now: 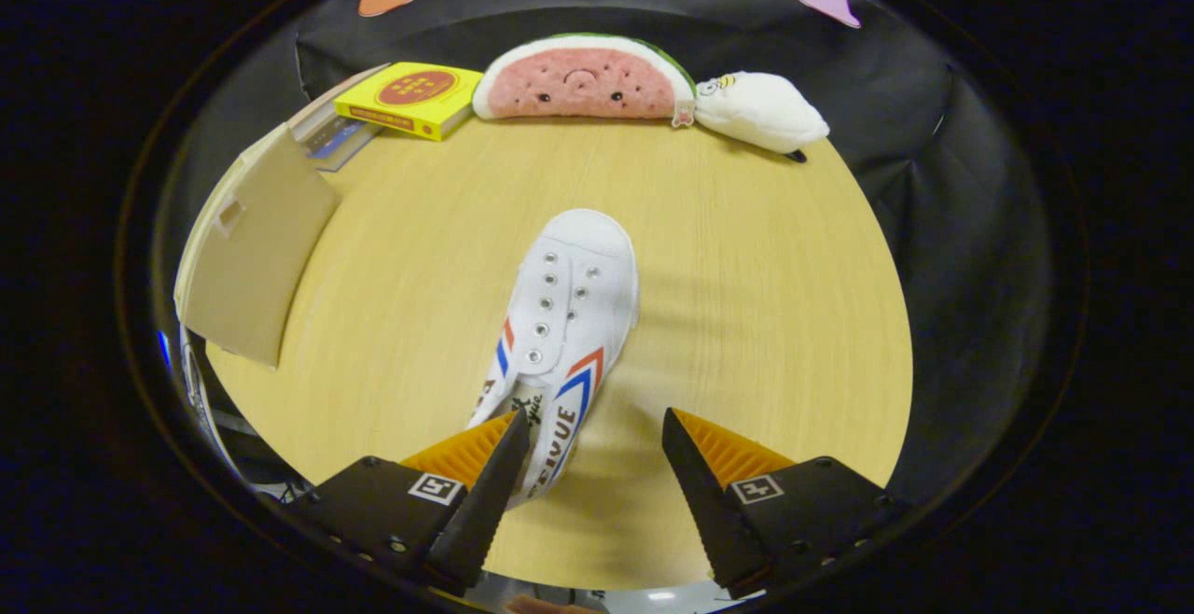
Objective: Open the storage box then place both shoes into the box .Put the left shoe in first, then the right shoe, with the right side of both shoes facing outward in a uniform manner.
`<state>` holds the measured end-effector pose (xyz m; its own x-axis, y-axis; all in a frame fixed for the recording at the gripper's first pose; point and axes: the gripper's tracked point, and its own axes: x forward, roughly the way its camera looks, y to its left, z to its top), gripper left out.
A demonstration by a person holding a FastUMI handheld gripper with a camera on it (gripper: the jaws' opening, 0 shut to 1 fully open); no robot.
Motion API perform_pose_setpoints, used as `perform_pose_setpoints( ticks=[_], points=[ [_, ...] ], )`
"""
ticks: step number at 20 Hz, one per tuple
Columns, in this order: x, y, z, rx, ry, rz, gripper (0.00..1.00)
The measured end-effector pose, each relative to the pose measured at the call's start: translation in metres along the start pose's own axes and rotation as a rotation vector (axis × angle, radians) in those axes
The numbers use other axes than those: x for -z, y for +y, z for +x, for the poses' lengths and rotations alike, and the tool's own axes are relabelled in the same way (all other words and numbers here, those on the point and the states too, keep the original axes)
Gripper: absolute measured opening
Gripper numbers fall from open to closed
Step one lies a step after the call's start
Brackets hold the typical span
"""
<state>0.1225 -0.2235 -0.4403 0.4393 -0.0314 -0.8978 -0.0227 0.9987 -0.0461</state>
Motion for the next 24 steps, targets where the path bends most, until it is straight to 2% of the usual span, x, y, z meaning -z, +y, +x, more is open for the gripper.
perform_pose_setpoints(
  ticks=[3,5,6,8,10,11,12,16,20,24],
  points=[
    [-0.001,-0.004,0.017,0.034,0.026,-0.001,0.88],
    [-0.001,0.001,0.024,0.007,0.048,0.020,0.87],
    [-0.001,0.004,0.026,-0.007,0.058,0.044,0.74],
    [-0.006,0.015,0.025,-0.093,0.064,0.080,0.48],
    [-0.006,0.018,0.029,-0.114,0.075,0.134,0.21],
    [-0.006,0.015,0.028,-0.107,0.076,0.146,0.21],
    [-0.003,0.016,0.030,-0.127,0.082,0.165,0.03],
    [-0.005,0.011,0.021,-0.209,0.058,0.207,0.02],
    [-0.004,0.018,-0.003,-0.324,0.046,0.346,0.01],
    [-0.013,0.026,-0.036,-0.362,0.008,0.426,0.01]
  ],
)
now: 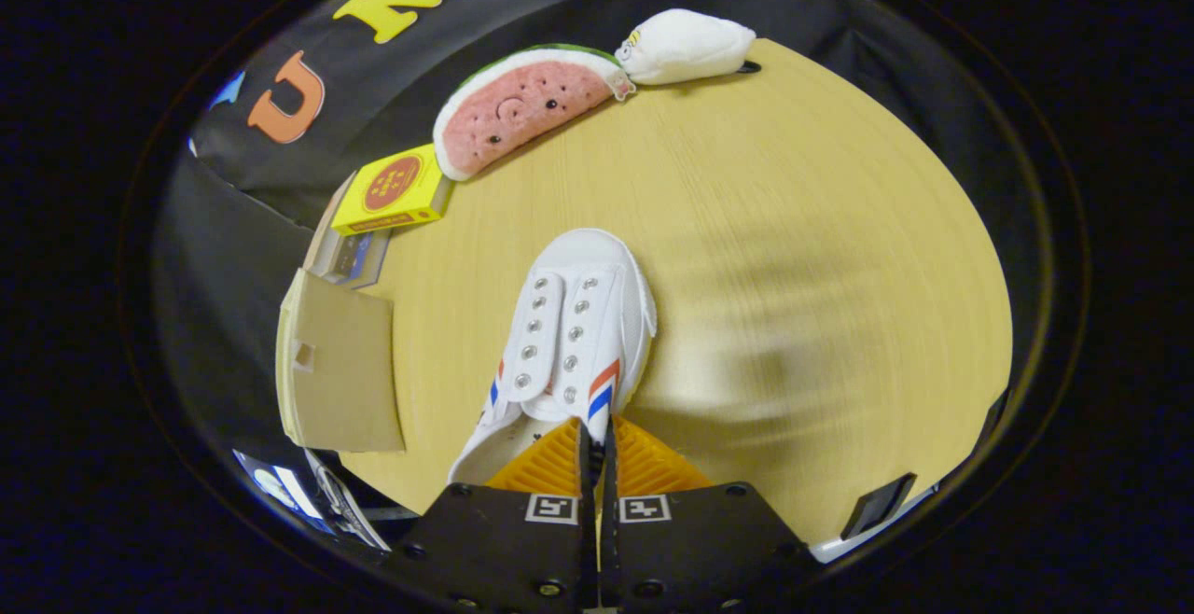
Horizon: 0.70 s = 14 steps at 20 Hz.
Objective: Open the storage box then place both shoes into the box .Put the left shoe in first, then the right shoe, with the right side of both shoes facing outward in a uniform manner.
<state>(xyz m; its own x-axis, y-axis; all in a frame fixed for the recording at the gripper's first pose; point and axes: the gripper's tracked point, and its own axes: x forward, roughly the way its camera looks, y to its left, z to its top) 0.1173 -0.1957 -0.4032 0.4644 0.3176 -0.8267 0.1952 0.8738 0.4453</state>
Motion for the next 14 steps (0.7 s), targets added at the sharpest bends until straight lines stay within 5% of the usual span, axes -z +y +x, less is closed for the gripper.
perform_pose_setpoints(
  ticks=[6,14],
  points=[
    [-0.008,0.080,-0.050,-0.003,-0.119,-0.066,0.01],
    [0.011,0.261,-0.061,-0.115,-0.116,-0.169,0.01]
  ],
)
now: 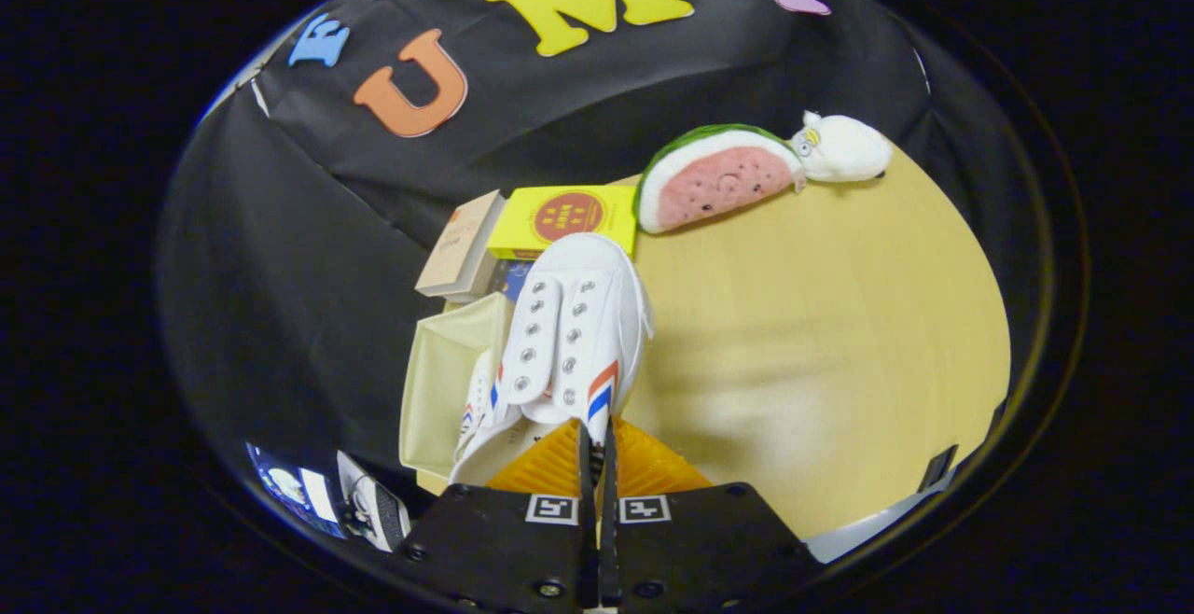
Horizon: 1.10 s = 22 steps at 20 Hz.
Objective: Open the storage box then place both shoes into the box .Put the left shoe in first, then the right shoe, with the right side of both shoes facing outward in a uniform manner.
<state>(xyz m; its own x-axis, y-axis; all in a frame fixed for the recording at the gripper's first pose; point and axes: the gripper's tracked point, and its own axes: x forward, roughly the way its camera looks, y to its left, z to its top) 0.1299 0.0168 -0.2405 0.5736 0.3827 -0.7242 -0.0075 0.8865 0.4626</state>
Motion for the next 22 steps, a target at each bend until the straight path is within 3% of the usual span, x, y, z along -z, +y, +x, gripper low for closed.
perform_pose_setpoints(
  ticks=[5,10,22],
  points=[
    [0.012,0.086,0.045,0.025,-0.017,-0.060,0.01],
    [0.033,0.119,0.093,0.169,-0.136,-0.151,0.01],
    [0.062,0.110,0.150,0.316,-0.258,-0.229,0.01]
  ],
)
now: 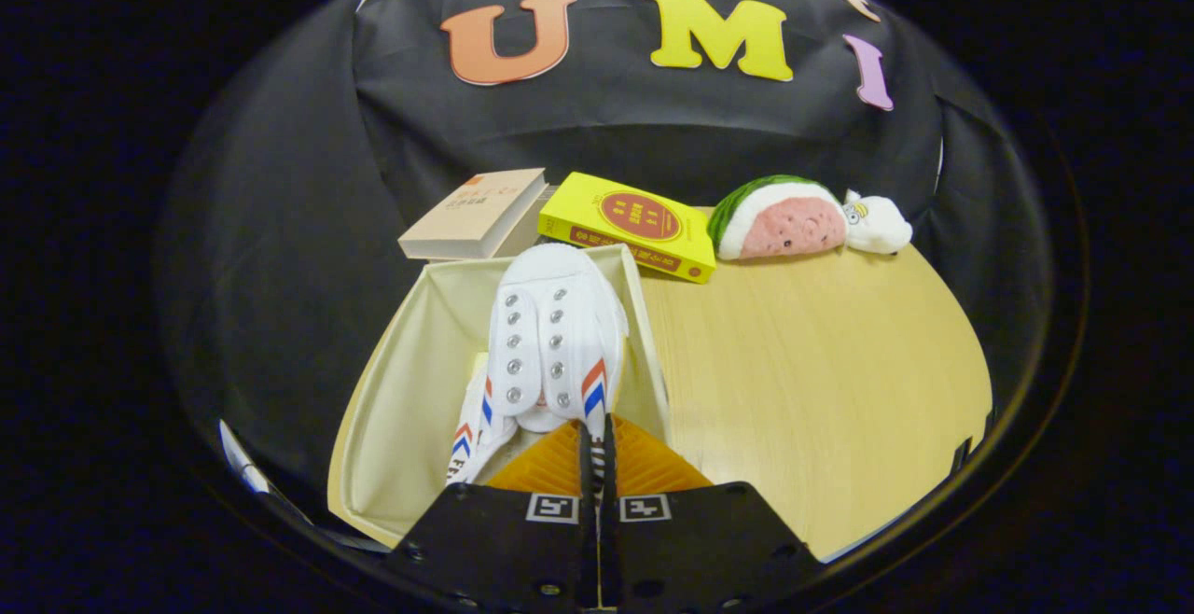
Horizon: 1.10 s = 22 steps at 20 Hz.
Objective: Open the storage box then place both shoes into the box .Put the left shoe in first, then the right shoe, with the right side of both shoes facing outward in a uniform manner.
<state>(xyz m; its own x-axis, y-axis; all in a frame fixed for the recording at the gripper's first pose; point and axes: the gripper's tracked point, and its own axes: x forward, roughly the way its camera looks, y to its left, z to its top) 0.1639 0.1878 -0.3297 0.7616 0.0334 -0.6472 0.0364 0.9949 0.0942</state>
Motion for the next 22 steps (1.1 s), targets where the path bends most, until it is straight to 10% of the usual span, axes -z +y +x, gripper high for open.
perform_pose_setpoints(
  ticks=[3,10,22],
  points=[
    [0.009,0.005,0.002,-0.025,0.002,0.010,0.08],
    [0.000,0.011,-0.024,-0.059,-0.059,-0.059,0.75],
    [-0.091,-0.042,-0.130,-0.025,-0.314,-0.071,0.94]
  ],
)
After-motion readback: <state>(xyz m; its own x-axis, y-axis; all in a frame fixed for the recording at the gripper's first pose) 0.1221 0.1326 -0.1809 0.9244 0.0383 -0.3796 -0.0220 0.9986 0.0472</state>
